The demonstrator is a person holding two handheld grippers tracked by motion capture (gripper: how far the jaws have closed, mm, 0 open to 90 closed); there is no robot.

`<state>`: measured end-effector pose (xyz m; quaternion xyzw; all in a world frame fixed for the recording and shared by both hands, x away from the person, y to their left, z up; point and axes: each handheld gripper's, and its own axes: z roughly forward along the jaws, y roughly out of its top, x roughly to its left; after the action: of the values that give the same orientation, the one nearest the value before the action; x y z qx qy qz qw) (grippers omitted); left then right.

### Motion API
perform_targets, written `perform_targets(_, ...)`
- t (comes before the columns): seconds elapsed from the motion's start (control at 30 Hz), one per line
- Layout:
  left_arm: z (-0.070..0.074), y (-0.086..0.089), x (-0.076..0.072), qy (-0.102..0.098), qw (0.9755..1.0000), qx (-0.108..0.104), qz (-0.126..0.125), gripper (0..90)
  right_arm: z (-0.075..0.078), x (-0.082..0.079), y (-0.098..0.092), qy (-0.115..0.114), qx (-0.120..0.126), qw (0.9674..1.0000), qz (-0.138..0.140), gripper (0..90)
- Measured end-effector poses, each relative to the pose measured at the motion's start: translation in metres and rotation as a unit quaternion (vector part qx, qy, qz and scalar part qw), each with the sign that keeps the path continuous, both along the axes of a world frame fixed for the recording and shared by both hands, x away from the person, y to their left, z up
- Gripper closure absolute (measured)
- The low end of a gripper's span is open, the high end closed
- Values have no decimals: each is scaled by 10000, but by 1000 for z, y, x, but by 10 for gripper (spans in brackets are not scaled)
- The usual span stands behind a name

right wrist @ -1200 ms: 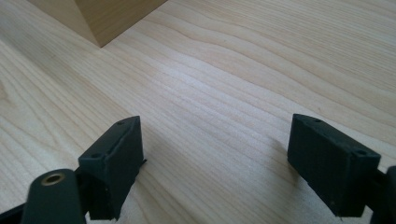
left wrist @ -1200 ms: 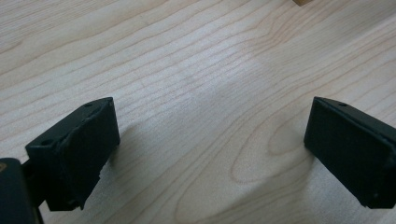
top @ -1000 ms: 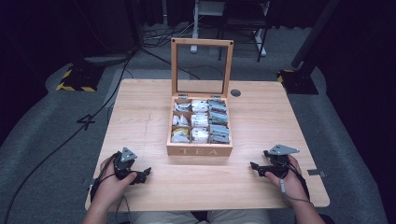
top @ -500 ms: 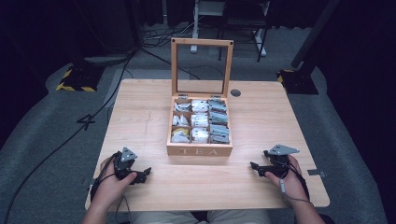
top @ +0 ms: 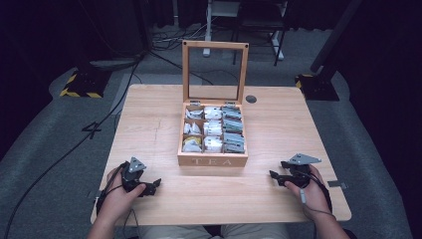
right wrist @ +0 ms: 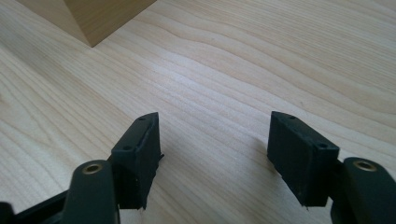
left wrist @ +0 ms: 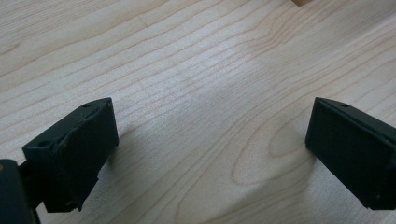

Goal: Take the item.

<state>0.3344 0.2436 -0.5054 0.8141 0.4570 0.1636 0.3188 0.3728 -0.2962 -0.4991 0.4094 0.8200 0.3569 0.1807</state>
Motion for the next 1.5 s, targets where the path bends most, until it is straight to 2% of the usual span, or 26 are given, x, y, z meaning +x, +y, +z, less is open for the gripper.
perform_targets(0.27, 0, 0, 1, 19, 10000, -1, -33, 28, 27, 1, 6, -73, 344, 9992, 180, 369)
perform_targets(0.43, 0, 0, 1, 20, 10000, -2, -33, 28, 40, 6, 16, -84, 221, 9990, 372, 394)
perform_targets(0.7, 0, 0, 1, -2, 10000, 1, -37, 27, 58, 10, 36, -154, 353, 9975, 594, 415)
perform_targets(0.97, 0, 0, 1, -8, 10000, -1, -35, 28, 83, 22, 56, -225, 498, 9950, 838, 421)
perform_targets(1.17, 0, 0, 1, -5, 10000, -2, -33, 29, 93, 30, 70, -177, 582, 9929, 1022, 434)
perform_targets(1.2, 0, 0, 1, -3, 10000, -1, -33, 29, 96, 33, 75, -110, 685, 9916, 1090, 442)
perform_targets(1.4, 0, 0, 1, 6, 10000, -3, -44, 29, 101, 38, 91, -15, 732, 9901, 1194, 490)
perform_targets(1.5, 0, 0, 1, 6, 10000, 0, -44, 28, 103, 42, 105, 25, 863, 9885, 1241, 512)
